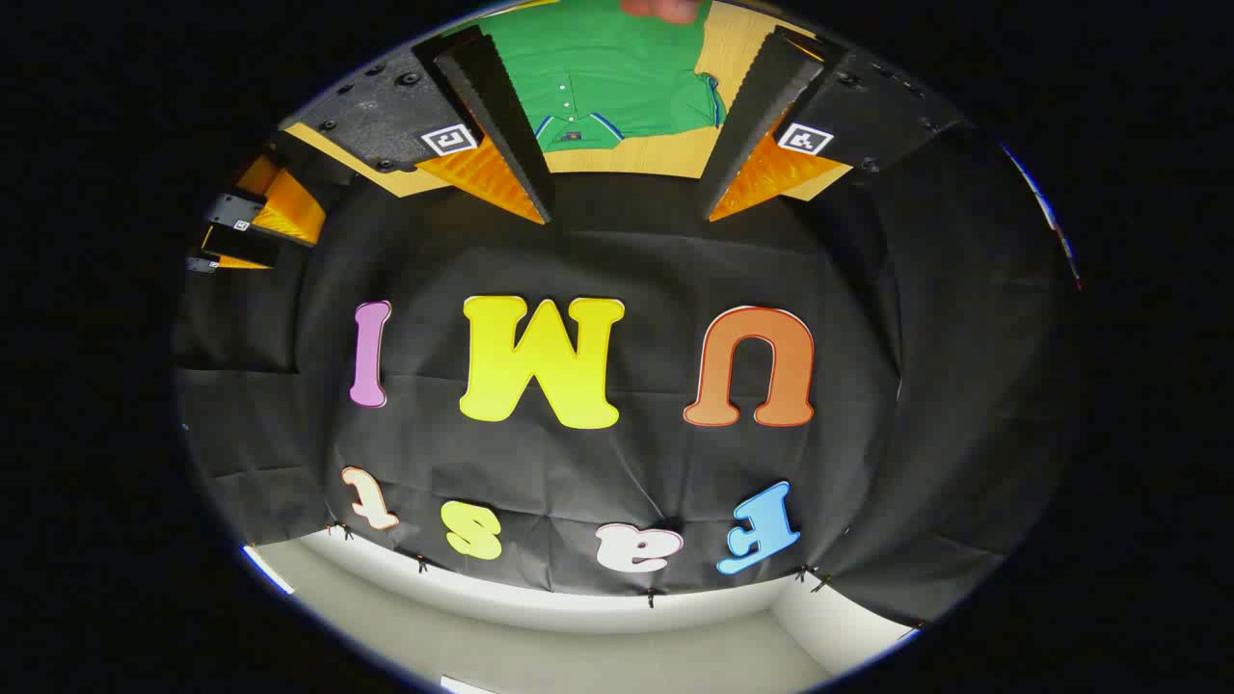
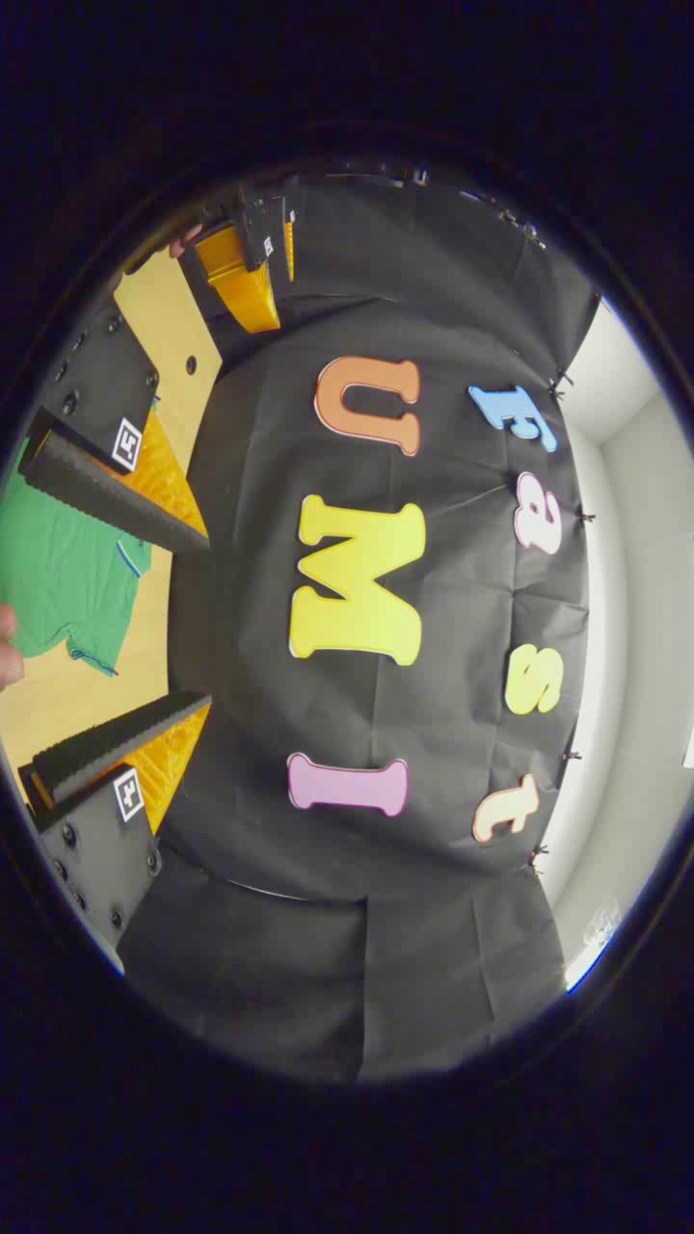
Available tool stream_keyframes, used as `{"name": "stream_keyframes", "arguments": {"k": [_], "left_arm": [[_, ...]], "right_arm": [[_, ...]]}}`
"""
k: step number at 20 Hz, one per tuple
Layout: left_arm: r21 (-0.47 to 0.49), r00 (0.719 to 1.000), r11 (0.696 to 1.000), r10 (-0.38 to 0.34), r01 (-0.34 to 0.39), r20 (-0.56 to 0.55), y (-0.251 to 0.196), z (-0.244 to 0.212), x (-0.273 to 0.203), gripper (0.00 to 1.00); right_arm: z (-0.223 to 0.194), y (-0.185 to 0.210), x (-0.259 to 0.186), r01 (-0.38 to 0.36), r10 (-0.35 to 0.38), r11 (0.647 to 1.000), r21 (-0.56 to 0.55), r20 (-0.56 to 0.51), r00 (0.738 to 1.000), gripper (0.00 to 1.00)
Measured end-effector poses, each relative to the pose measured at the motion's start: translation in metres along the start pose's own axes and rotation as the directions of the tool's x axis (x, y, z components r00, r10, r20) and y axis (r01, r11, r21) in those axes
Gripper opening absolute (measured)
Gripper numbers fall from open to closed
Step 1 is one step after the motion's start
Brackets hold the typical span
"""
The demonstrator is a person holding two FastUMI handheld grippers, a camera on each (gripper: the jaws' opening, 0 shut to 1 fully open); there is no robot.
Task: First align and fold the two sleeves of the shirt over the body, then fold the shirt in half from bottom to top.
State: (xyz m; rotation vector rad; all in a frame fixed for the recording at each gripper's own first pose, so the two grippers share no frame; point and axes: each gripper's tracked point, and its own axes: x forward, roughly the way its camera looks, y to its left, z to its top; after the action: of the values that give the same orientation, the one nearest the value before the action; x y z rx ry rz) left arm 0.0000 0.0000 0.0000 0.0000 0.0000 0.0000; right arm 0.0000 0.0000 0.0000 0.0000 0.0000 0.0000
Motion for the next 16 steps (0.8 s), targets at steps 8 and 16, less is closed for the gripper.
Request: {"name": "stream_keyframes", "arguments": {"k": [8,16], "left_arm": [[0.029,0.999,1.0,0.005,-0.004,-0.038,-0.003,-0.022,0.008,0.97],[0.041,0.999,0.999,0.015,-0.013,-0.046,-0.009,-0.025,0.007,0.97]], "right_arm": [[-0.017,0.001,0.012,-0.023,0.021,1.0,-0.02,-0.059,0.998,0.95],[-0.017,-0.013,0.015,-0.005,0.004,1.0,-0.012,-0.059,0.998,0.94]]}}
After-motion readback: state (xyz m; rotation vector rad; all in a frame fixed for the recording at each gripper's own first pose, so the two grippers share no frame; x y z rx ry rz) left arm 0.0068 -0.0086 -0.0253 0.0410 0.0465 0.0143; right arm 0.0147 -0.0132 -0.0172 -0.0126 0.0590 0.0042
